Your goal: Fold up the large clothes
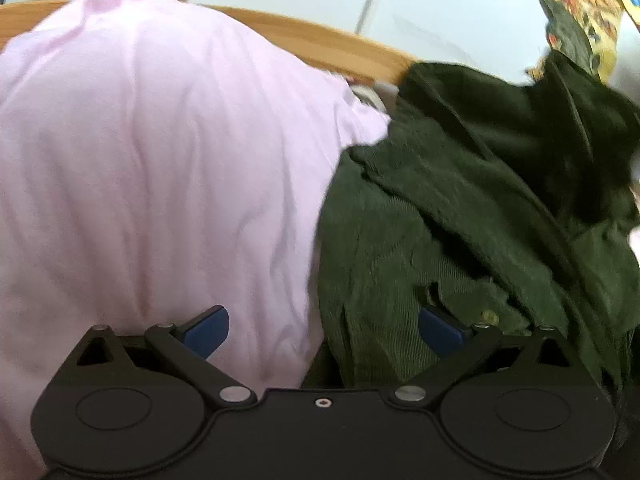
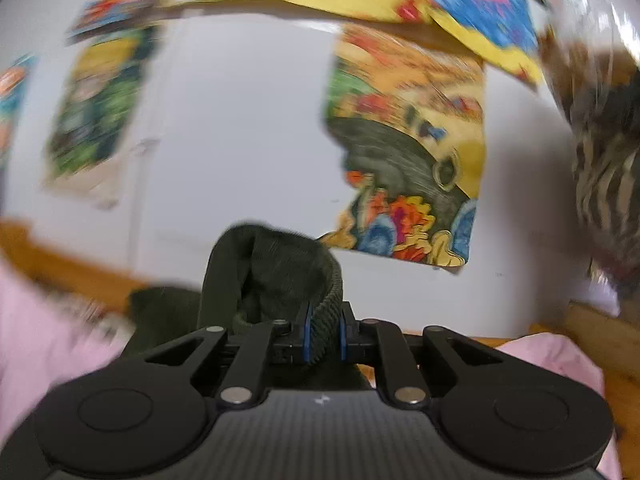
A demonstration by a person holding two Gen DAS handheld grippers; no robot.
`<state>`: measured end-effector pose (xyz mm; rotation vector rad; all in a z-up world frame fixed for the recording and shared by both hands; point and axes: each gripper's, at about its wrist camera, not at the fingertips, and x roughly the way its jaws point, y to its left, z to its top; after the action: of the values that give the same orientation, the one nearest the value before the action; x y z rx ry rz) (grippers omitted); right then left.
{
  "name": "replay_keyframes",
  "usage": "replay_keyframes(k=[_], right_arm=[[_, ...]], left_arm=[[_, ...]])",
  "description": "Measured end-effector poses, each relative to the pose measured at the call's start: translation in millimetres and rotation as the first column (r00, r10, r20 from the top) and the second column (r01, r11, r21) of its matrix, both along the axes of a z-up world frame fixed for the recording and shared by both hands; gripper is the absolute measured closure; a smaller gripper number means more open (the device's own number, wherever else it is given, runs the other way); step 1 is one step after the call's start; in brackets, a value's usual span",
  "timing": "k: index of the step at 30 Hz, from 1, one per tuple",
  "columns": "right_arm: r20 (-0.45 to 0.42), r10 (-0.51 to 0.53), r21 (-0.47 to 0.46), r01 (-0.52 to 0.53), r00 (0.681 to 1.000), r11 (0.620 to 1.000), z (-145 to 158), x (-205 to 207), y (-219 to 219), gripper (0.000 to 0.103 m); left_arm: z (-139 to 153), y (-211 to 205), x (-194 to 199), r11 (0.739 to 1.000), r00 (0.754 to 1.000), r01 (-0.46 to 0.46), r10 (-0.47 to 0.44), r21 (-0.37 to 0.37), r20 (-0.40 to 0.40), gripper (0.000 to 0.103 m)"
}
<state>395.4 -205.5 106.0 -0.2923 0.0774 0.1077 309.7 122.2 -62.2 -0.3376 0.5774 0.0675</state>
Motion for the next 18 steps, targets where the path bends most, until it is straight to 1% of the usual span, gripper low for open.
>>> replay_keyframes(k=[2, 4, 6, 7, 10, 11, 12, 14, 16, 18], right_arm=[[0.020, 0.023, -0.139, -0.020, 1.000, 0.990, -30.4, -36.9, 8.3, 0.089], [0.009, 0.047, -0.254, -0.044, 0.999, 0.966, -59.5, -64.8, 15.5, 0.088], [-0.025, 0.056, -0.336, -0.061, 0.998, 0.940, -88.1, -85.4, 18.5, 0.087], [-0.047, 0.050, -0.356, -0.063, 0.998, 0.932, -100.1, -93.8, 17.6, 0.087], [-0.127, 0.012, -0.344, -0.055, 0.992, 0.937, -113.8, -110.3, 9.6, 0.085], [-0.155, 0.004, -0.322, -0.054, 0.988, 0.945, -112.7, -115.7, 5.7, 0.078], [-0.171, 0.000, -0.302, -0.052, 0.985, 0.952, -109.6, -119.0, 1.5, 0.061], [-0.168, -0.012, -0.254, -0.032, 0.986, 0.967, -99.8, -129.9, -5.6, 0.042], [-0.153, -0.021, -0.197, -0.009, 0.988, 0.980, -83.3, -128.7, -10.6, 0.040], [-0.140, -0.037, -0.152, 0.015, 0.990, 0.988, -70.9, -117.0, -8.6, 0.031]], left_arm=[[5.8, 3.1, -5.4, 1.000, 1.000, -0.018, 0.018, -0.005, 0.019, 0.002], [11.3, 5.0, -10.4, 0.999, 0.999, -0.035, 0.034, 0.005, 0.038, 0.002], [15.3, 4.5, -14.3, 0.999, 0.998, -0.041, 0.040, 0.013, 0.053, 0.002], [17.0, 3.9, -15.3, 0.999, 0.997, -0.044, 0.043, 0.018, 0.057, 0.002], [20.6, 2.2, -17.7, 0.999, 0.997, -0.044, 0.043, 0.024, 0.064, 0.002], [21.4, 1.4, -17.8, 0.999, 0.997, -0.044, 0.042, 0.028, 0.066, 0.002], [21.9, 1.2, -18.4, 0.999, 0.997, -0.042, 0.040, 0.032, 0.068, 0.002], [21.1, -0.7, -18.2, 0.998, 0.997, -0.038, 0.035, 0.043, 0.069, 0.002], [19.2, -2.1, -17.3, 0.998, 0.998, -0.032, 0.029, 0.053, 0.063, 0.002], [17.0, -3.4, -15.9, 0.998, 0.998, -0.027, 0.025, 0.054, 0.053, 0.002]])
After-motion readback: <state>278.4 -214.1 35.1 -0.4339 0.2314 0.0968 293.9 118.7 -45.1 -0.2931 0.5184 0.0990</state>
